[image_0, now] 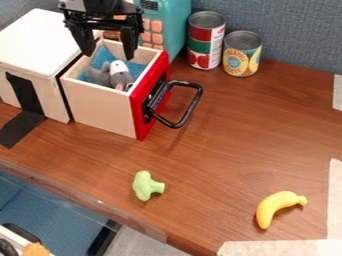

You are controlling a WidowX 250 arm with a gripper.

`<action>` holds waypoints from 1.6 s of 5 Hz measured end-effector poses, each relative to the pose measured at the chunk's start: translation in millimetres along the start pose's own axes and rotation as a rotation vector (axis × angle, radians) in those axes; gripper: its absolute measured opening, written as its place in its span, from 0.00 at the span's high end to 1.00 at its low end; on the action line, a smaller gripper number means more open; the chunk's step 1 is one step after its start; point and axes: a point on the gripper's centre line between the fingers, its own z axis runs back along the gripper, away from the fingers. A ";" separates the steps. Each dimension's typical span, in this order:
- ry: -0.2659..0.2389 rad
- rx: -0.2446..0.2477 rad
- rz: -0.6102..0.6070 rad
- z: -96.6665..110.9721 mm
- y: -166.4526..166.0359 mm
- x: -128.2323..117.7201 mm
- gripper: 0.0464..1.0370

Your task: Take the gray rabbit doll out of the drawer and put it on the right bottom corner of the table

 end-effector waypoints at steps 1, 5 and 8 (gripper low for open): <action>0.029 0.001 0.003 -9.5 0.0 -1.8 0.04; 0.102 0.089 0.092 -73.1 13.4 13.0 0.08; 0.020 0.039 0.110 -35.4 5.0 20.0 0.66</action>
